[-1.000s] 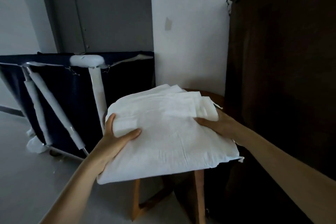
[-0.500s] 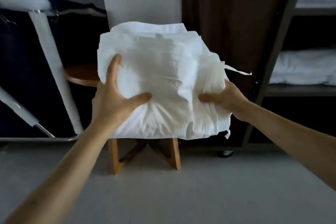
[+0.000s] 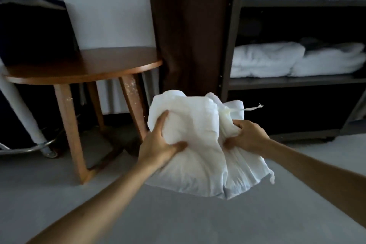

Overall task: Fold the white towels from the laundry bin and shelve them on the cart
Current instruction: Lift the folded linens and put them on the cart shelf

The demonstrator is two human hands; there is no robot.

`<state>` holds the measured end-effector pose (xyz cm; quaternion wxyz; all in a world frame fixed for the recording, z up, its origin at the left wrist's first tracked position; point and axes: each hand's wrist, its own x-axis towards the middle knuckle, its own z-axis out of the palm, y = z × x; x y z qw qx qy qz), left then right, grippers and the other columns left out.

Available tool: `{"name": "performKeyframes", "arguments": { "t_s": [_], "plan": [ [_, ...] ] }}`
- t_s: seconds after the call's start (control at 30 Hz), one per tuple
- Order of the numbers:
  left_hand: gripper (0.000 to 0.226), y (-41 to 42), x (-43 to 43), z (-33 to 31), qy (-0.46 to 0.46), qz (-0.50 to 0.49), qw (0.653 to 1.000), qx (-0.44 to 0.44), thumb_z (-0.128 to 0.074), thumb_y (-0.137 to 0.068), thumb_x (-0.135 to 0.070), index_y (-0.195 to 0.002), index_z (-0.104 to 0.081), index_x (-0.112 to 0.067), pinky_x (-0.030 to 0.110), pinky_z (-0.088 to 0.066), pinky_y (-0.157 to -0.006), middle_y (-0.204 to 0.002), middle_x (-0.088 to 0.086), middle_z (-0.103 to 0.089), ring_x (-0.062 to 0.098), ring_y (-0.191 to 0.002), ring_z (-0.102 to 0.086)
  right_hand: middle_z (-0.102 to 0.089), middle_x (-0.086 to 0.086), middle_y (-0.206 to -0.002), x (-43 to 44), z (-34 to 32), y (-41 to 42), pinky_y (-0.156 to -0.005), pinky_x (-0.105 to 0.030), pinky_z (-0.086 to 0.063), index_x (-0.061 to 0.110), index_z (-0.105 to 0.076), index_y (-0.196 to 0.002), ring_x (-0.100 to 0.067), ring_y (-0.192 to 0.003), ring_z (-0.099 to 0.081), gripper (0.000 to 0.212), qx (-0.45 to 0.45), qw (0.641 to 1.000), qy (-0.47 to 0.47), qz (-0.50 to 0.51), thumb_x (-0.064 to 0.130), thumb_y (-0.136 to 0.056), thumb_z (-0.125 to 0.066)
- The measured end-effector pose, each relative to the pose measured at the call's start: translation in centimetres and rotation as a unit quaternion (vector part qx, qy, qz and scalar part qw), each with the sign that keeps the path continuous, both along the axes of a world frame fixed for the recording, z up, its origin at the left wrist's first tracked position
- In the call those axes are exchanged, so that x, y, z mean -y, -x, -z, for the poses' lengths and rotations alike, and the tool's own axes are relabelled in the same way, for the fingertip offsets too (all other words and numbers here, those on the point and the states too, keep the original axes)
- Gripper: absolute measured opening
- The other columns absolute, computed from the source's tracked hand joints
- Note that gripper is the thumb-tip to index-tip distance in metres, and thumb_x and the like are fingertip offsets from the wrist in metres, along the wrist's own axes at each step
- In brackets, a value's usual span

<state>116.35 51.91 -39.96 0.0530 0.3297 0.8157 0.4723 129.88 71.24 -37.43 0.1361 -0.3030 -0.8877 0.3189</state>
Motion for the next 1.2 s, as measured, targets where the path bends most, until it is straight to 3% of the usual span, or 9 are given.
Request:
{"name": "performKeyframes", "arguments": {
  "t_s": [0.1, 0.2, 0.37, 0.5, 0.7, 0.87, 1.03, 1.2],
  "plan": [
    [0.099, -2.1, -5.2, 1.9, 0.028, 0.019, 0.999, 0.013, -0.078, -0.066, -0.050, -0.140, -0.013, -0.056, 0.031, -0.042, -0.095, -0.143, -0.008, -0.041, 0.024, -0.122, -0.049, -0.058, 0.014, -0.075, -4.2, 2.5, -3.6, -0.054, -0.021, -0.038, 0.035, -0.064, -0.079, -0.013, -0.073, -0.054, 0.026, 0.007, 0.999, 0.015, 0.045, 0.024, -0.061, -0.080],
    [0.101, -4.3, -11.0, 2.9, 0.063, 0.043, 0.996, 0.040, -0.070, -0.058, -0.060, -0.139, -0.009, -0.057, 0.030, -0.041, -0.092, -0.143, -0.007, -0.041, 0.026, -0.122, -0.048, -0.061, 0.008, -0.081, -9.3, 4.0, -6.8, -0.059, -0.025, -0.041, 0.028, -0.067, -0.087, -0.018, -0.080, -0.056, 0.029, 0.013, 0.996, 0.012, 0.090, 0.027, -0.061, -0.079],
    [0.097, -7.0, -20.4, 4.7, 0.070, 0.080, 0.992, 0.069, -0.074, -0.070, -0.054, -0.140, -0.007, -0.057, 0.036, -0.042, -0.095, -0.144, -0.005, -0.038, 0.025, -0.124, -0.045, -0.058, 0.007, -0.081, -17.5, 5.4, -11.7, -0.055, -0.024, -0.035, 0.029, -0.058, -0.069, -0.015, -0.077, -0.053, 0.021, 0.018, 0.990, 0.014, 0.137, 0.027, -0.061, -0.077],
    [0.093, -8.2, -26.0, 5.8, 0.066, 0.083, 0.988, 0.114, -0.073, -0.070, -0.053, -0.137, -0.009, -0.062, 0.035, -0.042, -0.095, -0.143, -0.006, -0.038, 0.024, -0.125, -0.045, -0.058, 0.009, -0.083, -22.8, 6.3, -13.5, -0.056, -0.025, -0.036, 0.032, -0.056, -0.068, -0.016, -0.078, -0.054, 0.023, 0.017, 0.987, 0.012, 0.161, 0.029, -0.061, -0.078],
    [0.088, -7.3, -32.6, 5.4, 0.059, 0.100, 0.984, 0.133, -0.073, -0.076, -0.044, -0.141, -0.015, -0.053, 0.027, -0.037, -0.091, -0.146, -0.005, -0.036, 0.023, -0.128, -0.042, -0.055, 0.008, -0.081, -28.9, 5.7, -13.0, -0.054, -0.024, -0.033, 0.031, -0.054, -0.066, -0.016, -0.076, -0.053, 0.024, 0.035, 0.983, 0.026, 0.179, 0.029, -0.062, -0.078],
    [0.088, -4.5, -36.3, 6.8, 0.015, 0.065, 0.987, 0.145, -0.074, -0.077, -0.039, -0.143, -0.018, -0.050, 0.025, -0.035, -0.095, -0.146, -0.006, -0.038, 0.019, -0.131, -0.040, -0.059, 0.004, -0.081, -33.9, 5.9, -10.1, -0.056, -0.025, -0.036, 0.023, -0.064, -0.079, -0.015, -0.074, -0.055, 0.024, 0.024, 0.984, 0.032, 0.171, 0.029, -0.061, -0.079],
    [0.082, -1.8, -40.7, 9.9, -0.004, 0.039, 0.986, 0.161, -0.074, -0.078, -0.032, -0.142, -0.025, -0.045, 0.021, -0.033, -0.093, -0.128, -0.019, -0.039, 0.014, -0.129, -0.039, -0.061, 0.002, -0.081, -39.3, 8.1, -7.0, -0.057, -0.024, -0.038, 0.019, -0.065, -0.083, -0.014, -0.073, -0.056, 0.028, 0.046, 0.984, 0.054, 0.162, 0.028, -0.061, -0.080],
    [0.081, 1.5, -44.8, 11.7, 0.019, 0.004, 0.990, 0.141, -0.073, -0.080, -0.030, -0.144, -0.023, -0.043, 0.019, -0.031, -0.093, -0.144, -0.011, -0.038, 0.018, -0.130, -0.040, -0.063, -0.001, -0.083, -43.8, 9.7, -3.2, -0.062, -0.027, -0.042, 0.017, -0.063, -0.082, -0.018, -0.075, -0.059, 0.031, 0.068, 0.985, 0.058, 0.144, 0.032, -0.062, -0.081]
  ]
}}
